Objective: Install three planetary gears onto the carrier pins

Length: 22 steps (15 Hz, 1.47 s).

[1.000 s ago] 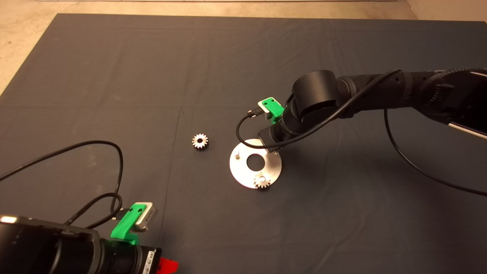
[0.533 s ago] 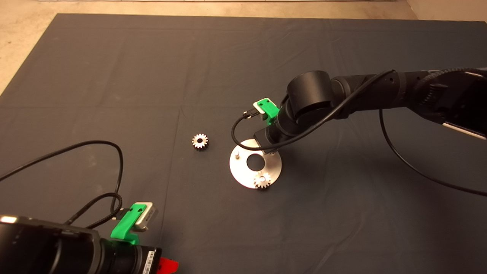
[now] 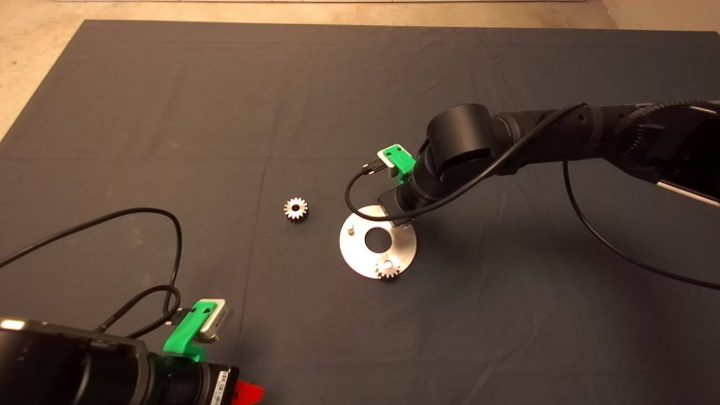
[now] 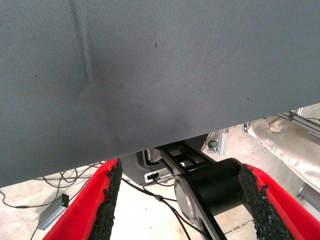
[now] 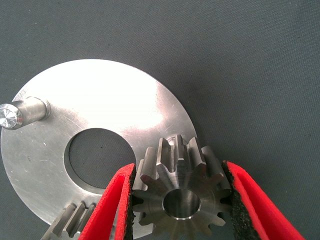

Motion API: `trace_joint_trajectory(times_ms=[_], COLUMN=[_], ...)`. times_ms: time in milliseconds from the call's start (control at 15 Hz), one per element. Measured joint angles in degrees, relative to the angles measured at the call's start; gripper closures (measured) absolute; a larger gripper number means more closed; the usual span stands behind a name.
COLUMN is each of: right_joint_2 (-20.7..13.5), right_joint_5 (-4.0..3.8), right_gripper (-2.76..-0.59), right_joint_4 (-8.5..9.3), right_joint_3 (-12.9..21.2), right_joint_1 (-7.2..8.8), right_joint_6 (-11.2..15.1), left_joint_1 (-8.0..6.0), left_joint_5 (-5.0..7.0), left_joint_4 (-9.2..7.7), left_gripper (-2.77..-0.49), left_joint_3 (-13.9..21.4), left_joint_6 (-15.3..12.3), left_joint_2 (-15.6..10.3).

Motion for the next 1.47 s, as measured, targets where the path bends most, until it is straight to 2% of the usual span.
trace_joint_trajectory(times_ms=[800, 1067, 1467], right_joint_2=[0.06, 0.07, 0.05], right_joint_5=[0.05, 0.07, 0.07], right_gripper=[-1.0, -1.0, -1.0], right_joint_4=[0.06, 0.23, 0.52], right_joint_3=[-0.39, -0.89, -1.13], right_joint_1=[-0.34, -0.3, -0.23], right_joint_6=[-1.35, -2.82, -2.84], left_joint_1=[-0.13, -0.13, -0.13], left_joint_5=[-0.02, -0.04, -0.02], left_joint_4=[0.0, 0.03, 0.03], left_gripper=[-1.63, -1.63, -1.63], left_joint_3=[0.0, 0.0, 0.0], left_joint_6=[0.0, 0.0, 0.0], left_joint_2=[-0.48, -0.85, -1.23])
